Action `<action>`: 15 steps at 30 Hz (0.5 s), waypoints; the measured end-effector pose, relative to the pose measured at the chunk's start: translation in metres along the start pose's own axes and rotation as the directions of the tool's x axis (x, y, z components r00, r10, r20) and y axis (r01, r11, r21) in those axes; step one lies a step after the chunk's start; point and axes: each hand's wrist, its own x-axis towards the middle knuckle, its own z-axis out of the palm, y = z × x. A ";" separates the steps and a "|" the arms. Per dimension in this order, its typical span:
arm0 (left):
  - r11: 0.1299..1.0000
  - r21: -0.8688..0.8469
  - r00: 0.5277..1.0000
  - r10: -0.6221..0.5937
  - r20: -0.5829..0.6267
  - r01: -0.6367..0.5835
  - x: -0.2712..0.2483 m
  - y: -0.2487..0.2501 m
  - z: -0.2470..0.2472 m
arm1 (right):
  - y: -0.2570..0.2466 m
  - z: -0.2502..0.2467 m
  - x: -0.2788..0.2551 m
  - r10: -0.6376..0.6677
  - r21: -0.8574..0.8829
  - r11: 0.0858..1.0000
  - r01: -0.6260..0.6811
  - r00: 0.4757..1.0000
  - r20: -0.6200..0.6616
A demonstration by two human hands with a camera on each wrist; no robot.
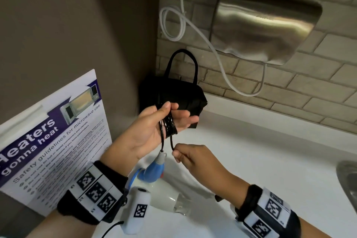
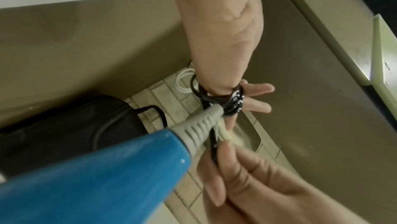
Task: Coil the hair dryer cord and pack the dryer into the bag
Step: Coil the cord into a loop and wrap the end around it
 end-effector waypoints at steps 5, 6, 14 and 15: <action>0.998 0.030 0.997 0.053 -0.053 -0.052 0.007 -0.009 0.006 | -0.014 -0.014 -0.014 -0.037 -0.054 0.998 0.036 0.999 -0.022; 0.997 0.048 0.996 0.063 -0.067 -0.060 0.008 -0.011 0.008 | -0.016 -0.016 -0.015 -0.046 -0.068 0.997 0.044 0.999 -0.024; 0.995 0.042 0.974 0.096 -0.204 -0.089 0.009 -0.012 0.015 | -0.018 -0.019 -0.019 0.071 0.076 0.994 -0.074 0.997 0.041; 0.997 0.033 0.983 0.073 -0.166 -0.068 0.006 -0.010 0.015 | -0.016 -0.018 -0.018 0.107 0.139 0.983 -0.118 0.991 0.084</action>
